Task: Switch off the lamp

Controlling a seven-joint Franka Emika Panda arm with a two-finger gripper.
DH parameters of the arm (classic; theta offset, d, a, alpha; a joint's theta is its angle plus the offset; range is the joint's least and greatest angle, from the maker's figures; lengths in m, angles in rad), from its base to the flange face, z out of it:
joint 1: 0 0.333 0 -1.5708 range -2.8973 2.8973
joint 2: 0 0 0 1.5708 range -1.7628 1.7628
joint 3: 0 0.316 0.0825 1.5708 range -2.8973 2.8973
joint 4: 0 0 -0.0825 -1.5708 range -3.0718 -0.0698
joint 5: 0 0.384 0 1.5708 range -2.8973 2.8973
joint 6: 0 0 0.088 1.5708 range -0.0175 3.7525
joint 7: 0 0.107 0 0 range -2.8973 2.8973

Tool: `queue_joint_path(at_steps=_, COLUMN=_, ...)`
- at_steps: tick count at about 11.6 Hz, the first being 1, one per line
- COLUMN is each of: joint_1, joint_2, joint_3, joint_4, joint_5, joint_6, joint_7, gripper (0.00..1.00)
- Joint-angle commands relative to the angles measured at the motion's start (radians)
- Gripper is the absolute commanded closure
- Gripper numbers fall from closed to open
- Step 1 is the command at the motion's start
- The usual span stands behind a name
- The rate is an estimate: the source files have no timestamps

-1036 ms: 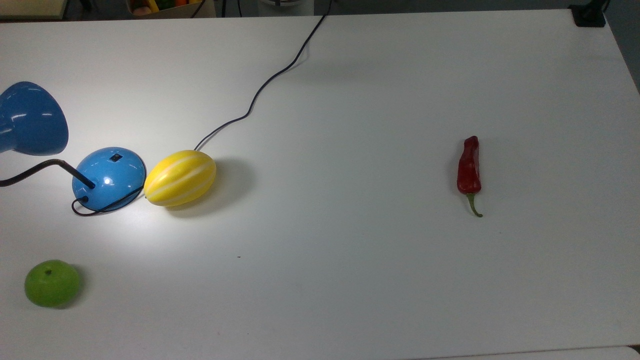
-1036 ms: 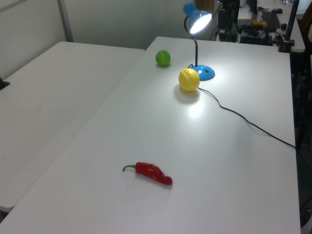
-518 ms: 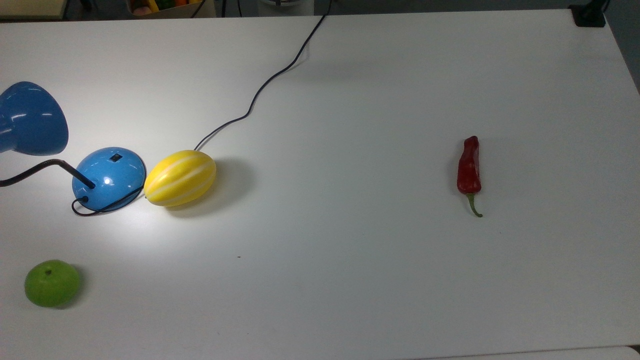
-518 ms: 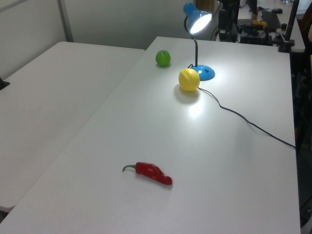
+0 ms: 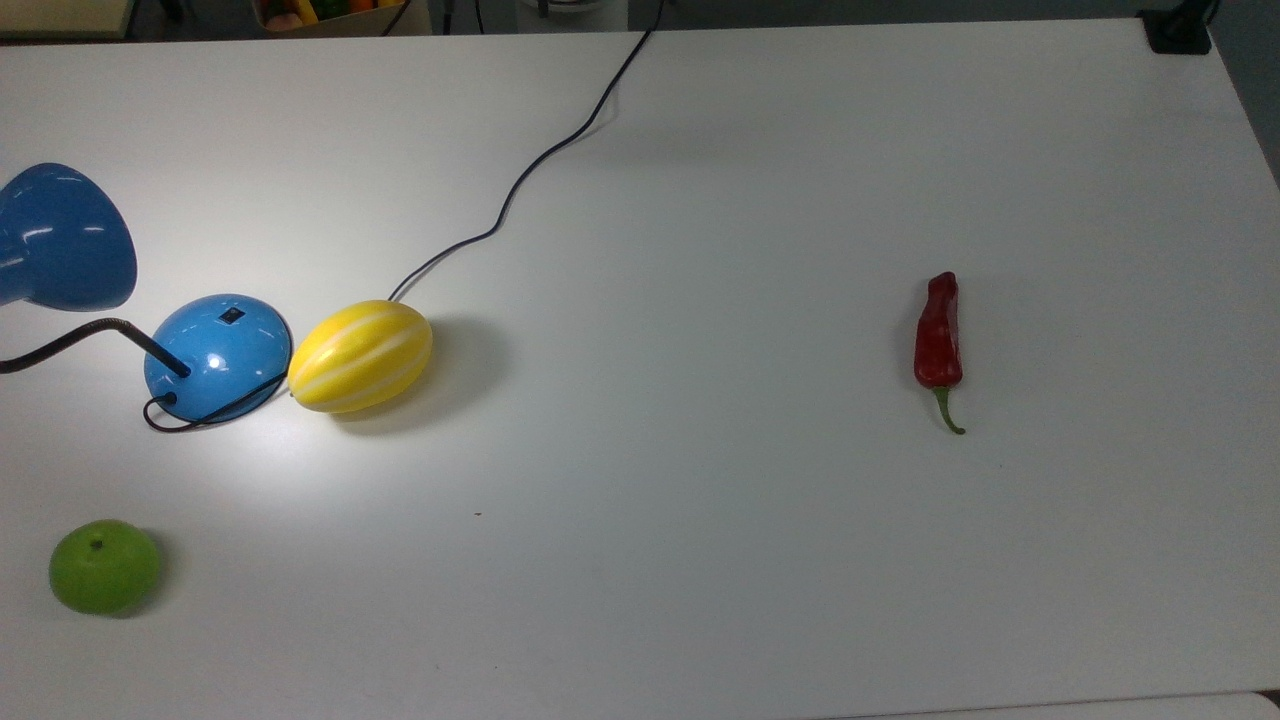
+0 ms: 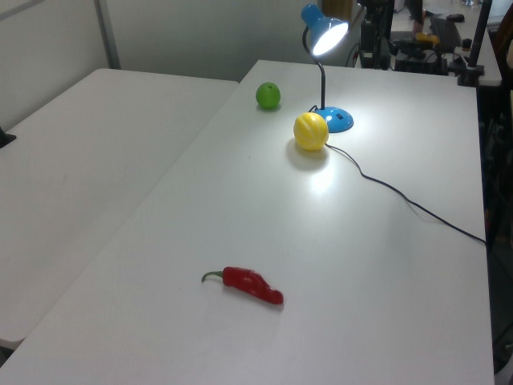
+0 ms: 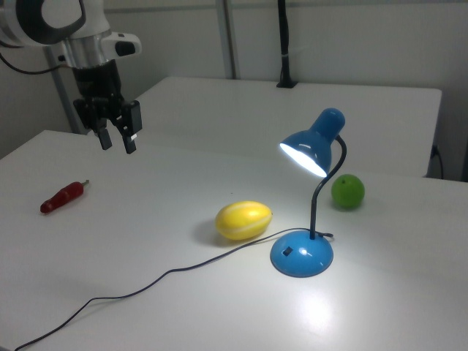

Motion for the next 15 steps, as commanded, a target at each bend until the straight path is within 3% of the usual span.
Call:
queue_joint_path(at_steps=1, joint_1=0.003, joint_2=-0.013, joint_3=-0.003, joint_4=-0.011, joint_5=-0.004, joint_6=-0.024, joint_7=-0.049, gripper=0.97)
queue_joint_path(at_steps=7, joint_1=-0.003, joint_2=-0.007, joint_3=-0.005, joint_4=-0.045, joint_5=-0.006, joint_6=0.028, joint_7=-0.041, gripper=1.00)
queue_joint_path(at_steps=11, joint_1=-0.076, joint_2=-0.007, joint_3=-0.005, joint_4=-0.123, joint_5=-0.006, joint_6=0.137, joint_7=-0.035, gripper=1.00)
queue_joint_path(at_steps=15, joint_1=-0.167, joint_2=-0.006, joint_3=-0.006, joint_4=-0.260, joint_5=-0.004, joint_6=0.291, joint_7=-0.024, gripper=1.00)
